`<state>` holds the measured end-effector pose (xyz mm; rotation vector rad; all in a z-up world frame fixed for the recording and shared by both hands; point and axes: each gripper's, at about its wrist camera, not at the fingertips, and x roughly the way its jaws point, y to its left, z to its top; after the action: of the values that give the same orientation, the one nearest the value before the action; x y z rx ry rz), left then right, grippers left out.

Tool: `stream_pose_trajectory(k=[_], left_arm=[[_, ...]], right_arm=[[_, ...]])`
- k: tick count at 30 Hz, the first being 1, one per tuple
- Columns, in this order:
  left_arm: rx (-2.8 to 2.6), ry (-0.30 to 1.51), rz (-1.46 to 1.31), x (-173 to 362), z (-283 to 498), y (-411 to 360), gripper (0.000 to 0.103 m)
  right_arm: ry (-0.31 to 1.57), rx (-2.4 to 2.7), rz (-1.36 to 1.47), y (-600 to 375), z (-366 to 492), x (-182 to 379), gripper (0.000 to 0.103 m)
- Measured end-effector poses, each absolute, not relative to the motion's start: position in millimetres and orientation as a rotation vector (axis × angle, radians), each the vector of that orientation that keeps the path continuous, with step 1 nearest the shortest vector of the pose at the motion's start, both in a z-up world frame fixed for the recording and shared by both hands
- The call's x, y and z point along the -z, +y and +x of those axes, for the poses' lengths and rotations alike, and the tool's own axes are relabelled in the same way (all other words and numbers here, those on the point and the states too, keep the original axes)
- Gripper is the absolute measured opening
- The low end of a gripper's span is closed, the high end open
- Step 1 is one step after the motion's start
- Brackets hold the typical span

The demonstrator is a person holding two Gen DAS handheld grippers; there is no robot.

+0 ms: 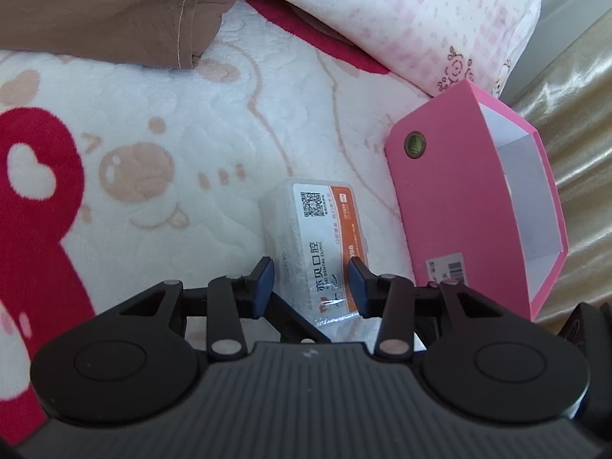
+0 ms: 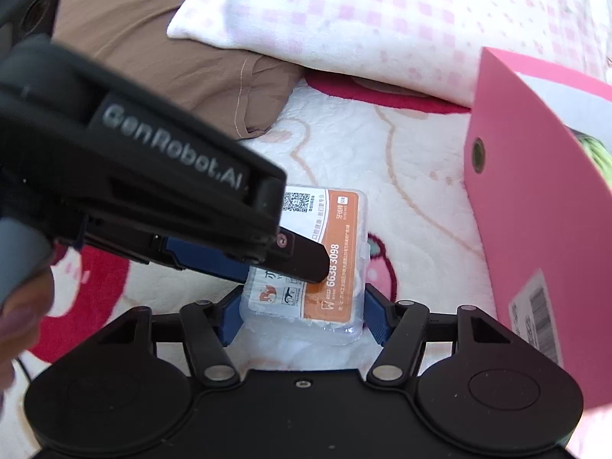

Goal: Organize objects
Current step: 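Carry the floss box with the left gripper into the pink box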

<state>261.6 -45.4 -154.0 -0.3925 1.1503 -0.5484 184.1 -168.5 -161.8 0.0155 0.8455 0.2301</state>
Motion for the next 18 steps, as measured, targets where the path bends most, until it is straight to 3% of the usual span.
stream_pose_trajectory(k=[18], left_arm=[[0.611, 1.051, -0.413, 44, 158, -51, 0.038]], right_arm=[[0.801, -0.321, 0.091, -206, 95, 54, 0.067]])
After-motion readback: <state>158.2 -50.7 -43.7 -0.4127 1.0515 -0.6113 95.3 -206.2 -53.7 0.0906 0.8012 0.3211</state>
